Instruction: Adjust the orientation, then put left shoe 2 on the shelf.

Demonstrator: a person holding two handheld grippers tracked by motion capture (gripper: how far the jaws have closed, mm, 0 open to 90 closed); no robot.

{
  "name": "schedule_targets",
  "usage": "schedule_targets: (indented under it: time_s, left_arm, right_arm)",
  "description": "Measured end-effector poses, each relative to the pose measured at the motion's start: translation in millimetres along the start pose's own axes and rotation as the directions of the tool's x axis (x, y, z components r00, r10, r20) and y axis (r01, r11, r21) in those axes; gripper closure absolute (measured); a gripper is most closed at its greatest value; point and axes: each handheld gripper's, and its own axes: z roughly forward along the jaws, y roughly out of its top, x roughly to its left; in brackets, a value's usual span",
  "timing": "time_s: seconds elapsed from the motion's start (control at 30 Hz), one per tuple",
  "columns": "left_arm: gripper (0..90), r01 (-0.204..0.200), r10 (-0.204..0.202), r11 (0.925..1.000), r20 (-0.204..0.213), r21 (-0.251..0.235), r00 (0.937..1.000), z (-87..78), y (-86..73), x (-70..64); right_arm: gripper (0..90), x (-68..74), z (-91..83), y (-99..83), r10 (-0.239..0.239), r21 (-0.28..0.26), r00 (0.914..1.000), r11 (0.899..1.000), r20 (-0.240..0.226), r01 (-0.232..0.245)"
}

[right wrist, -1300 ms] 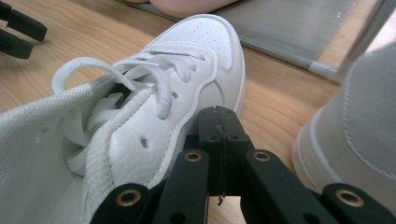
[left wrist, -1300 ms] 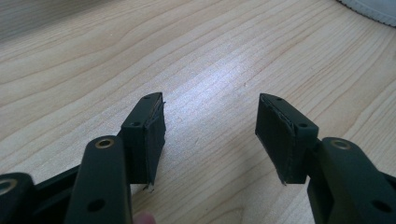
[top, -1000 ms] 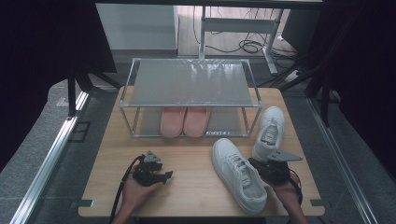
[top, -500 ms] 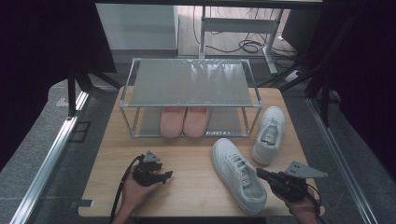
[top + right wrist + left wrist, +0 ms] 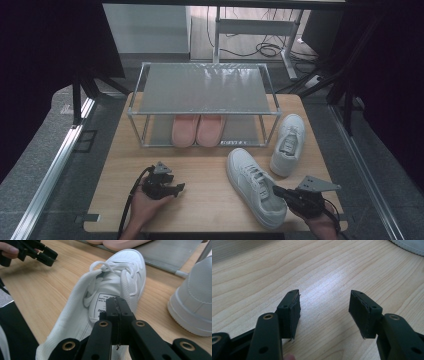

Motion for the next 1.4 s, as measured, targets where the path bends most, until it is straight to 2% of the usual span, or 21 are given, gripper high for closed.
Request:
schedule_targets:
  time_s: [0.2,0.33,0.4,0.5,0.53,0.6,0.63,0.67,0.7,0.87,1.03,1.4]
  left_arm:
    - [43.2,0.001,-0.001,1.0000,-0.001,0.000,1.0000,0.1,0.1,0.2]
    - [43.1,0.001,-0.001,1.0000,-0.001,0.000,1.0000,0.0,0.1,0.6]
    - [43.0,0.003,-0.003,1.0000,-0.003,-0.004,1.0000,-0.7,0.1,1.1]
    - [42.9,0.007,-0.007,1.0000,-0.004,-0.006,1.0000,-1.2,-0.1,0.9]
    - [42.9,0.003,-0.003,1.0000,-0.004,-0.007,1.0000,-1.7,-0.1,1.1]
    - [42.9,0.003,-0.003,1.0000,-0.004,-0.007,1.0000,-2.0,-0.1,1.1]
    - [42.9,0.002,-0.002,1.0000,-0.004,-0.007,1.0000,-2.3,-0.4,1.0]
    - [42.9,0.002,-0.002,1.0000,-0.004,-0.007,1.0000,-2.3,-0.4,1.0]
    - [42.9,0.003,-0.003,1.0000,-0.005,-0.007,1.0000,-2.4,-0.5,0.8]
    - [42.8,0.001,-0.001,1.0000,-0.004,-0.005,1.0000,-2.2,-0.8,0.6]
    - [42.7,0.004,-0.004,1.0000,-0.008,-0.007,1.0000,-3.5,-1.7,1.6]
    - [42.7,0.004,-0.004,1.0000,-0.008,-0.007,1.0000,-3.4,-2.1,1.4]
  right_arm:
    - [90.0,-2.6,0.4,0.6,-0.005,-0.003,0.9999,1.000,0.012,0.005]
    - [90.0,-2.2,-0.7,1.8,0.001,-0.005,1.0000,1.000,0.000,-0.001]
    - [85.2,-2.1,-6.0,4.7,0.005,-0.037,0.9997,0.999,-0.025,-0.006]
    - [82.7,-2.9,-11.2,7.6,0.005,-0.060,0.9995,0.998,-0.032,-0.007]
    - [78.4,-4.9,-16.3,10.0,0.018,-0.086,0.9989,0.996,-0.042,-0.021]
    - [76.3,-6.4,-18.0,10.6,0.024,-0.098,0.9988,0.995,-0.042,-0.028]
    - [70.6,-9.1,-19.9,11.4,0.034,-0.108,0.9991,0.993,-0.028,-0.036]
    - [70.6,-9.1,-19.9,11.4,0.034,-0.108,0.9991,0.993,-0.028,-0.036]
    - [66.7,-11.3,-19.2,11.8,0.038,-0.108,0.9992,0.993,-0.006,-0.039]
    - [60.5,-15.9,-11.8,13.4,0.043,-0.096,0.9991,0.994,0.005,-0.042]
    - [54.5,-17.9,0.6,15.9,0.058,-0.073,0.9982,0.996,-0.013,-0.059]
    - [51.2,-19.1,16.2,14.5,0.066,-0.033,0.9976,0.997,-0.021,-0.066]
